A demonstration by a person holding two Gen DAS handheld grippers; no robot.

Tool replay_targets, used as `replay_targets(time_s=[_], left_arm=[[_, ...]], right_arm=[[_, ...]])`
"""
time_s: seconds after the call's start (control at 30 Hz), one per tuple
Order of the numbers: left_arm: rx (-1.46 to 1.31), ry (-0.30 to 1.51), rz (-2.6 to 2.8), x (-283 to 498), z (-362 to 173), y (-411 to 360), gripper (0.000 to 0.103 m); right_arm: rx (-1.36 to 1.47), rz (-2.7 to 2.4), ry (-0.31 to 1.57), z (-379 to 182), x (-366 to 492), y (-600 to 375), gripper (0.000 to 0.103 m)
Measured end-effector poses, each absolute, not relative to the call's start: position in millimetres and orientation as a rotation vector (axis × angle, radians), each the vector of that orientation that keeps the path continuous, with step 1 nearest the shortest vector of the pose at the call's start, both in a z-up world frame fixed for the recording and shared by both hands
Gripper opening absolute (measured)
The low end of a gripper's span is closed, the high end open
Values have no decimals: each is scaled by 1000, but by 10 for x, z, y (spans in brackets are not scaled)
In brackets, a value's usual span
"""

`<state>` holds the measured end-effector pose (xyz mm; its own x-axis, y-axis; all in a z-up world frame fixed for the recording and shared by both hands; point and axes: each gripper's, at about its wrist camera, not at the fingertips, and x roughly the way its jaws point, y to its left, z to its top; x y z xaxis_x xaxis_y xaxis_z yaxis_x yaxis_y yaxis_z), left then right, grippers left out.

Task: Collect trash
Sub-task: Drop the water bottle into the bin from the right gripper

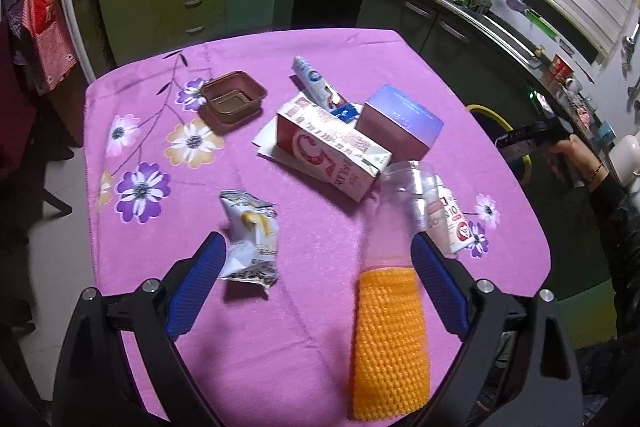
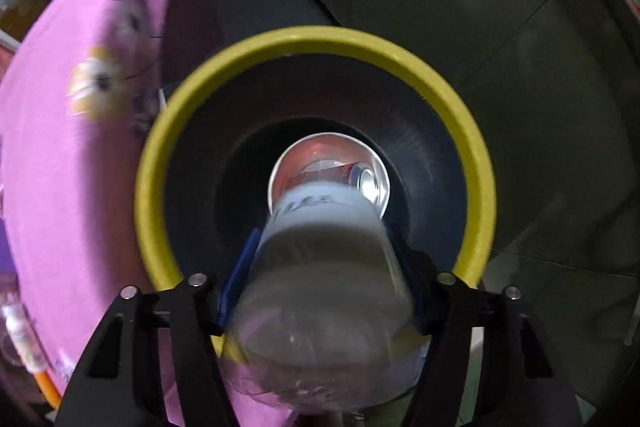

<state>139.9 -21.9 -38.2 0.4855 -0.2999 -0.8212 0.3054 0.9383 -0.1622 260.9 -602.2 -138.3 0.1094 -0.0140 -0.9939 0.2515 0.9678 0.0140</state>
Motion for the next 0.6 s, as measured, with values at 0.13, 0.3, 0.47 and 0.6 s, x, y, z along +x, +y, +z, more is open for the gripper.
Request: replay_targets(time_s=[0.13, 0.3, 0.47, 0.6], left_arm=[[6, 995, -351, 1392, -359, -192, 89], [20, 1006, -347, 1382, -381, -214, 89], [22, 999, -335, 1400, -366, -193, 89], [31, 999, -304, 1422, -382, -108, 89]], right_arm=[[197, -206, 1448, -1518, 2694, -6085, 57], [217, -189, 1337, -1224, 2619, -6170, 64], [219, -181, 1253, -855, 2479, -6075, 68], [224, -156, 1212, -602, 2335, -5995, 68]])
